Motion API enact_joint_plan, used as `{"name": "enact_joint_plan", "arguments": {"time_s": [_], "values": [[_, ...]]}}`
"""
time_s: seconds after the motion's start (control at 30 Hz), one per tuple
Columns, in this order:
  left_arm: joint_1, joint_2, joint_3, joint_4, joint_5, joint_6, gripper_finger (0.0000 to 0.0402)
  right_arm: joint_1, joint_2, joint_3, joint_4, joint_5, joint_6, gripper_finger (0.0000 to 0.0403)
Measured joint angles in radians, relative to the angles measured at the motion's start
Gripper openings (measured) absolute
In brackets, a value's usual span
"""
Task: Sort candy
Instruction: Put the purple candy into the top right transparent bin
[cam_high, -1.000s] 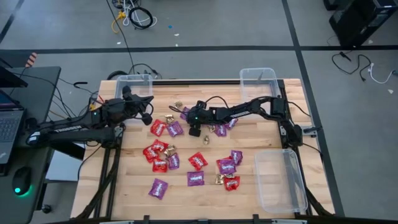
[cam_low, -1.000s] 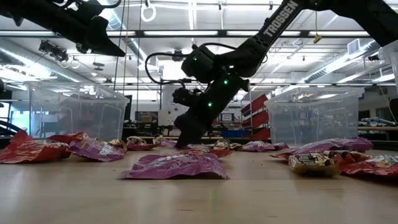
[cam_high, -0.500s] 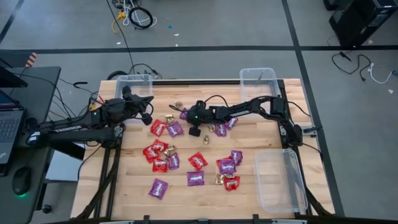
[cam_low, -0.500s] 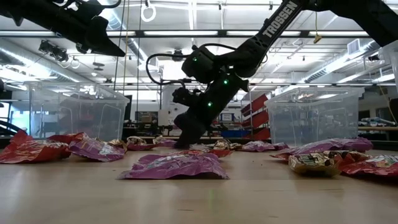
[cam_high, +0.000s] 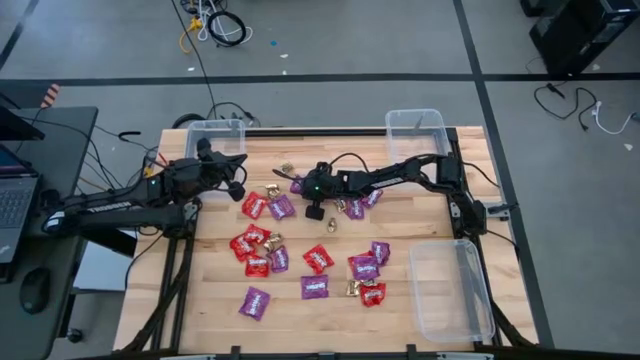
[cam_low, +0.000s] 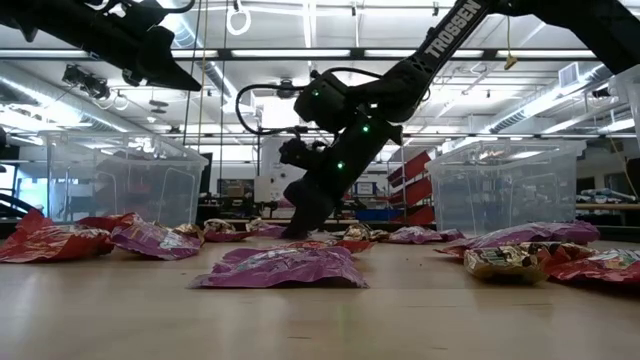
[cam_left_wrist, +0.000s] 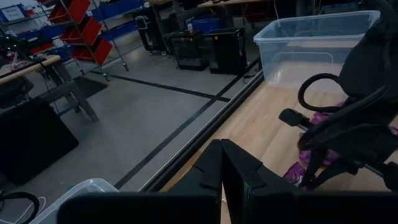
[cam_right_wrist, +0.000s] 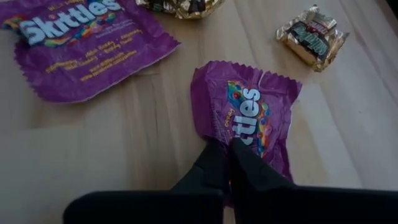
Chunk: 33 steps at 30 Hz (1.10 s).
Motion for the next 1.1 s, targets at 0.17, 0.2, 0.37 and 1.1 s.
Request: {"name": "enact_joint_plan", "arguments": {"time_s": [0.17, 0.2, 0.37, 1.1], "values": [[0.0, 0.0, 0.0, 0.0, 0.0, 0.0, 0.0009, 0.0, -0.027, 0.0, 0.0, 0.0, 0.009, 0.0], [0.0, 0.0, 0.0, 0.0, 0.0, 0.0, 0.0009, 0.0, -0.035, 0.001, -0.003, 0.0, 0.012, 0.0], [-0.001, 0.0, 0.0, 0.0, 0.0, 0.0, 0.0009, 0.0, -0.063, 0.001, -0.018, 0.002, 0.032, 0.0], [-0.001, 0.0, 0.0, 0.0, 0.0, 0.0, 0.0009, -0.028, -0.316, 0.004, -0.134, 0.003, 0.139, 0.0001]]}}
